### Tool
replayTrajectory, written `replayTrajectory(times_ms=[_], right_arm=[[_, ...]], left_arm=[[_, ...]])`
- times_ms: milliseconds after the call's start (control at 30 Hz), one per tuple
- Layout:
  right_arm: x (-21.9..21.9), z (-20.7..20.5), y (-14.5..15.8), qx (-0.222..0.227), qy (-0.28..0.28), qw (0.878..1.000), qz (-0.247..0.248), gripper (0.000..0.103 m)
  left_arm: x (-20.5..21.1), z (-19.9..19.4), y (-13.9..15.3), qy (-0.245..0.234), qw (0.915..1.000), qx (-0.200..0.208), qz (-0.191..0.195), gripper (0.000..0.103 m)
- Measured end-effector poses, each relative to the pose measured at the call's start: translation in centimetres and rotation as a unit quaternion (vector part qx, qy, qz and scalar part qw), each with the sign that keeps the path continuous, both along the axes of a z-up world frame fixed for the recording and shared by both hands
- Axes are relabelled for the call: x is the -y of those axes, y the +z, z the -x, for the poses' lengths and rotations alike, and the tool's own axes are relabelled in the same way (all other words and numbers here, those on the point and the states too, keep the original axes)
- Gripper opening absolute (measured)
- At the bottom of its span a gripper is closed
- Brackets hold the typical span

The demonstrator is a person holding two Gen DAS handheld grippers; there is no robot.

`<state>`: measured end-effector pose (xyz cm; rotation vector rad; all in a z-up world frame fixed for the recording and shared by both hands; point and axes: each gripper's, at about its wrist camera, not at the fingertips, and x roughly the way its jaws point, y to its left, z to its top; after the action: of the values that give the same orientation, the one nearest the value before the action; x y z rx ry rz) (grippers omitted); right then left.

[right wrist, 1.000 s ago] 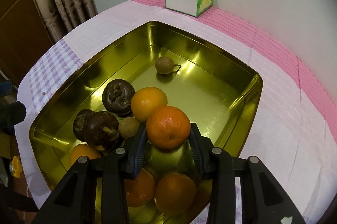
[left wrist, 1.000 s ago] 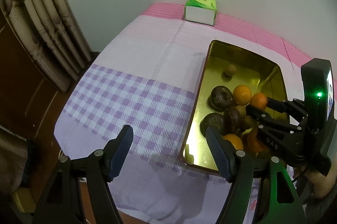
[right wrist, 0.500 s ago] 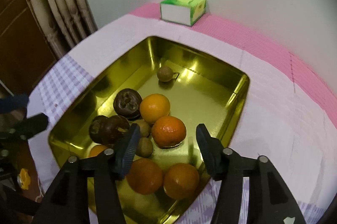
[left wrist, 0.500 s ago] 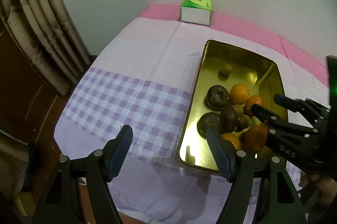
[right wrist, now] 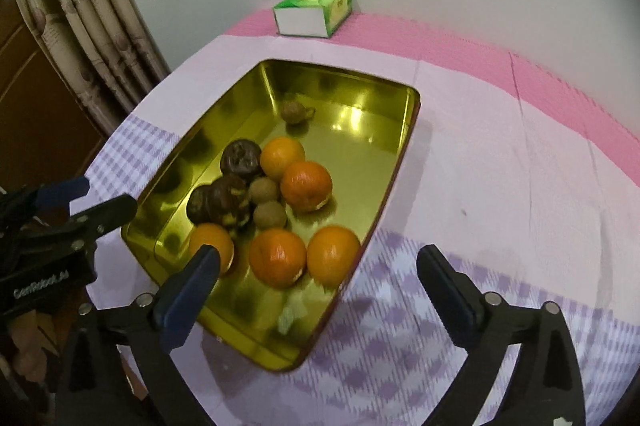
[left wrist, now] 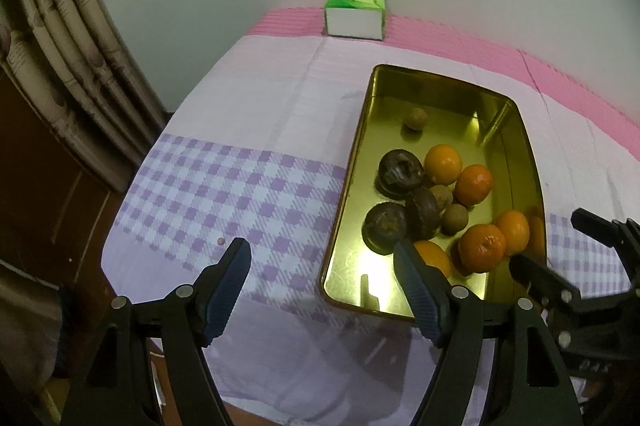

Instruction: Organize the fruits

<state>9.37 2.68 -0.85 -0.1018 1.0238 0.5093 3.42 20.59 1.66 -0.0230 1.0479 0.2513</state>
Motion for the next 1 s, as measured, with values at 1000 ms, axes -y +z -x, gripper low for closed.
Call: replayTrajectory(times_ms=[1000], right_arm=[[-1.0,2.0,0.0,0.017,0.025,0.999,0.035,0.102]], left_arm=[[1.3,0.0,-0.7,-0.021,0.9995,-0.007,-0.024,0.075]])
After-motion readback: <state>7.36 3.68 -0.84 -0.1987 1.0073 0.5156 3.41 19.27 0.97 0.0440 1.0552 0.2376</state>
